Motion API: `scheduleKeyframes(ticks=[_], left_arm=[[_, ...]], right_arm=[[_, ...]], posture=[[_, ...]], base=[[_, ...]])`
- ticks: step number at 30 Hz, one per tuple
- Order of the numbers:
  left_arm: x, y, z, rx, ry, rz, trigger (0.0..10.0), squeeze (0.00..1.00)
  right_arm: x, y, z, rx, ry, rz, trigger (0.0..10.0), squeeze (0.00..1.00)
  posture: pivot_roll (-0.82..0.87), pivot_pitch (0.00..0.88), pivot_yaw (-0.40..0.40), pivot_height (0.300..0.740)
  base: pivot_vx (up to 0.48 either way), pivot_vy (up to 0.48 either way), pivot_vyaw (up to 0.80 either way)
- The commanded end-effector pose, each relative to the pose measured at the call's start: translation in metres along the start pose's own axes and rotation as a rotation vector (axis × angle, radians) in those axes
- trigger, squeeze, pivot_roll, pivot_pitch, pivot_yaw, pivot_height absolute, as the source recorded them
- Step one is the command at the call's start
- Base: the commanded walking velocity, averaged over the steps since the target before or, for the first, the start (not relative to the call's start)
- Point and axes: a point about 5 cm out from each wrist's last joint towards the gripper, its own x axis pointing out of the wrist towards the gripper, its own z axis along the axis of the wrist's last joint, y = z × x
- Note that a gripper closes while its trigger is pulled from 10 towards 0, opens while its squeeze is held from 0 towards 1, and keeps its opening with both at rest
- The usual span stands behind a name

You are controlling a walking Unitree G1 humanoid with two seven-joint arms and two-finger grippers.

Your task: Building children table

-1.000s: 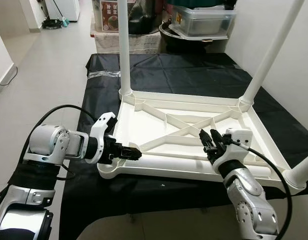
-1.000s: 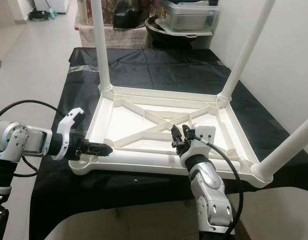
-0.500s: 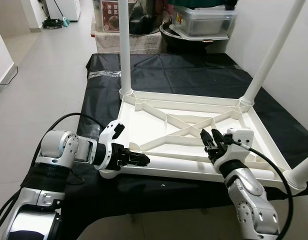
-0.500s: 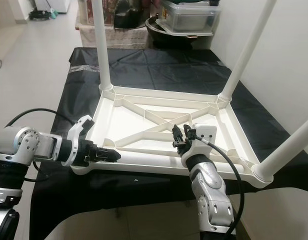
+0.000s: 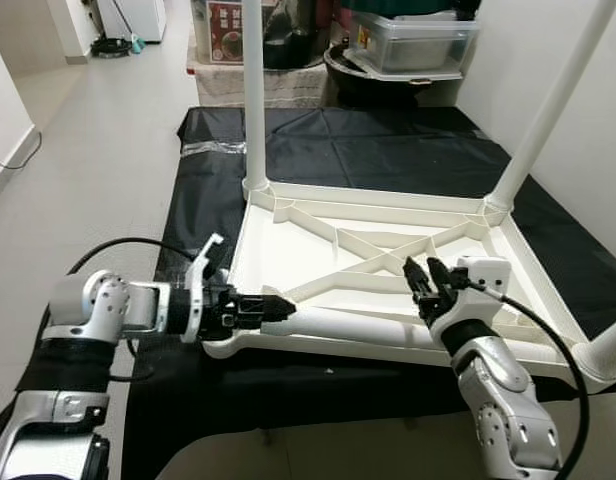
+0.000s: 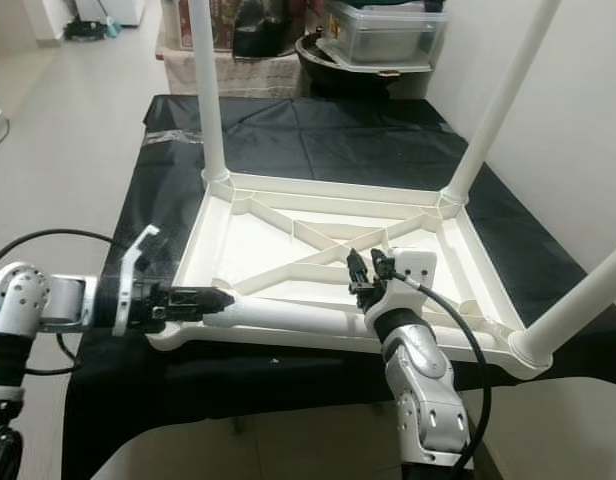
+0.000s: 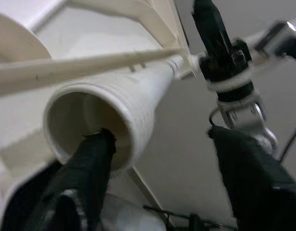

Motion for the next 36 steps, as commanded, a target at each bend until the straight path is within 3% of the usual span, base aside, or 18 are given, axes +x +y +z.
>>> scheduleKeyframes(ticks=[1, 11, 27, 33, 36], left_arm=[[0.004, 0.0, -0.012, -0.008, 0.057, -0.039, 0.0, 0.0], [0.001, 0.006, -0.017, -0.028, 0.066, -0.021, 0.0, 0.0], [-0.018, 0.002, -0.006, 0.006, -0.098, -0.063, 0.0, 0.0], [-0.022, -0.002, -0.005, 0.053, -0.199, -0.101, 0.0, 0.0], [-0.023, -0.003, -0.004, 0.052, -0.217, -0.108, 0.0, 0.0]], right_arm=[[-0.001, -0.004, 0.002, 0.009, -0.014, -0.013, 10.0, 0.0], [0.002, -0.006, 0.013, 0.016, -0.046, -0.02, 10.0, 0.0], [0.012, 0.003, 0.034, 0.031, -0.122, 0.01, 10.0, 0.0], [0.018, 0.008, 0.059, 0.254, -0.221, 0.021, 10.0, 0.0], [0.018, 0.008, 0.061, 0.292, -0.229, 0.021, 10.0, 0.0]], posture=[[0.1, 0.075, -0.09, 0.74], [0.09, 0.078, -0.09, 0.74], [0.1, 0.07, -0.102, 0.74], [0.1, 0.061, -0.1, 0.74], [0.1, 0.061, -0.1, 0.74]], base=[[0.0, 0.0, 0.0], [0.0, 0.0, 0.0], [0.0, 0.0, 0.0], [0.0, 0.0, 0.0], [0.0, 0.0, 0.0]])
